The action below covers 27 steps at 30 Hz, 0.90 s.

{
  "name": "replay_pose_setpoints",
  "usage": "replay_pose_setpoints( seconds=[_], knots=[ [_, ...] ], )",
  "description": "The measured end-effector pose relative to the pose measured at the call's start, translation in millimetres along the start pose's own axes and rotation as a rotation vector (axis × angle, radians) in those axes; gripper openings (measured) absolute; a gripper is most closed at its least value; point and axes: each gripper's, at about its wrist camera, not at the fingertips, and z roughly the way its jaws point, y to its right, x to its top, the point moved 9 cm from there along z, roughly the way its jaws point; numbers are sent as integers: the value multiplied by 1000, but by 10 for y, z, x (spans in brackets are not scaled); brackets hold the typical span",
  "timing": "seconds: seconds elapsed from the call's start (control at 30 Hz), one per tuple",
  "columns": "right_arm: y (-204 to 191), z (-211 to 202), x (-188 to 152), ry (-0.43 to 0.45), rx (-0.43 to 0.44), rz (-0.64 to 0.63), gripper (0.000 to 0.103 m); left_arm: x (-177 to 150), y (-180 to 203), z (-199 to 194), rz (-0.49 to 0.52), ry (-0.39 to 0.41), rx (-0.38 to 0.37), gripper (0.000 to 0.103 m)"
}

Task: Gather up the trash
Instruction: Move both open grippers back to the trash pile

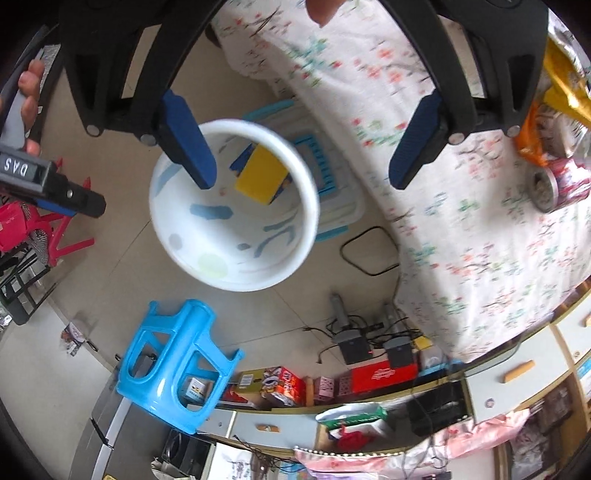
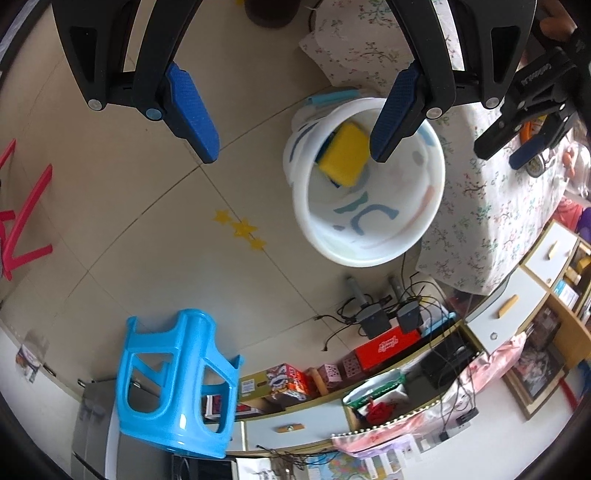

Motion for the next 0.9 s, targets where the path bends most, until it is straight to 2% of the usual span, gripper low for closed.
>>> replay_pose_setpoints(
  seconds=[0.2,0.5,0.73,0.9],
  knots=[
    [-232,-58,-45,8,13,-35,85,-113,-348,-214,-39,7,40,95],
    [-691,-160,-174,21,31,-115,86,-371,-942,-696,-96,44,114,102],
    [-1194,-171,-291,17,74,-184,87,-593,-1522,-1057,-170,77,173,102],
    [-1596,-151,-411,3,99,-249,87,-792,-1976,-1241,-234,65,220,102]
  ],
)
